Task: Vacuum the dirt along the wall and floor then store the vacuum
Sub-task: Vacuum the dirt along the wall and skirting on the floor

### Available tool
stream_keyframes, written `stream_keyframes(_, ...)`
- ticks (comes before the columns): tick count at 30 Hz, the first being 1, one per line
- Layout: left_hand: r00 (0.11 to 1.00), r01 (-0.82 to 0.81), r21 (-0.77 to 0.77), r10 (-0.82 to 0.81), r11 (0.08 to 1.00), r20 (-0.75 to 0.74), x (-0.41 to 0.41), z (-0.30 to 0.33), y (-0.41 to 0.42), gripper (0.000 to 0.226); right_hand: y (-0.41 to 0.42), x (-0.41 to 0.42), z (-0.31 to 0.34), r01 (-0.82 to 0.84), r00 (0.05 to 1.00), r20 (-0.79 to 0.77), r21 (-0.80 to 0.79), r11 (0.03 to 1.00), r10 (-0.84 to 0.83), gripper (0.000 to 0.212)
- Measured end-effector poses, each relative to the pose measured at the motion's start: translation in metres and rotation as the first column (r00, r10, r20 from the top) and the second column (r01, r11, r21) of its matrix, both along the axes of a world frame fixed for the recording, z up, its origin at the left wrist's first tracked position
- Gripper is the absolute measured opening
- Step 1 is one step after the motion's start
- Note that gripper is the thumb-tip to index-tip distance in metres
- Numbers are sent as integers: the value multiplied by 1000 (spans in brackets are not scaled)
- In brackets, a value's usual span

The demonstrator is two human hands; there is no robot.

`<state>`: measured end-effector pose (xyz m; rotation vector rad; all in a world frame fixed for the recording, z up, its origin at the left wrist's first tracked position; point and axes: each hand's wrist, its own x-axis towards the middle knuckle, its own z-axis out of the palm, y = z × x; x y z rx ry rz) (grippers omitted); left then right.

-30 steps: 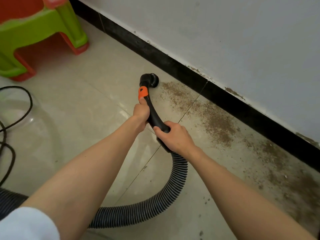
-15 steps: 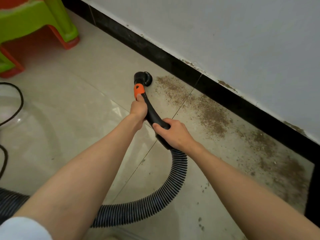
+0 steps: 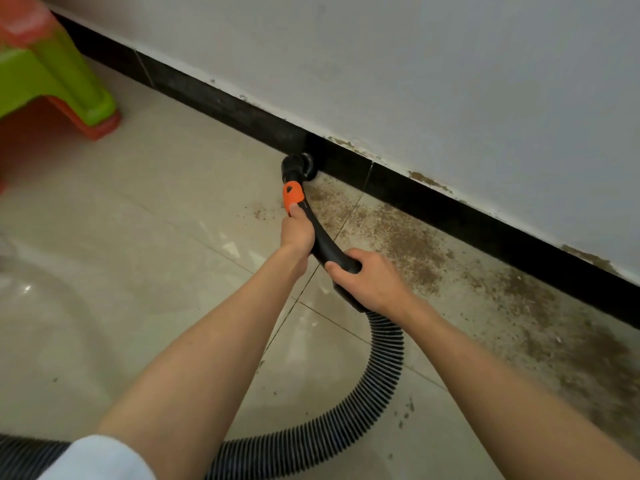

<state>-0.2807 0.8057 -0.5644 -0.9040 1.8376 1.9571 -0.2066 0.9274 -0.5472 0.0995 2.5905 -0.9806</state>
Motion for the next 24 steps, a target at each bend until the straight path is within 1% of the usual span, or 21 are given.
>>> stream_keyframes(4, 1000, 11, -9, -11, 1000, 2, 1, 0, -6, 57, -6, 3, -1, -6, 1000, -17, 1, 1000, 6, 34)
stream_keyframes(7, 1000, -2, -31, 2, 1000, -2, 1, 4, -21, 56, -20, 3, 0, 8, 1000, -13, -71, 997, -9, 34)
stream_keyframes(9, 999, -45, -69, 46, 997, 3, 6, 8, -36, 55, -32, 3, 3, -22, 1000, 15, -113, 993, 24, 33)
stream_keyframes(13, 983, -182, -141, 185, 973, 9, 29, 10, -80, 53, -67, 10, 9, -122, 988, 70, -210, 970, 139, 32)
stream_keyframes(15, 972, -224, -187, 232, 957, 21, 44, 8, -101, 54, -83, 20, 8, -155, 980, 86, -238, 959, 179, 32)
stream_keyframes(18, 961, -263, -208, 274, 942, 28, 66, 3, -114, 55, -92, 38, 5, -184, 970, 105, -264, 947, 218, 32)
stream_keyframes(21, 955, -286, -174, 296, 942, 30, 87, -3, -103, 55, -79, 52, 4, -229, 960, 108, -223, 948, 257, 32)
stream_keyframes(24, 960, -271, -151, 278, 951, 31, 98, -4, -82, 56, -58, 60, 5, -244, 961, 94, -164, 956, 261, 33)
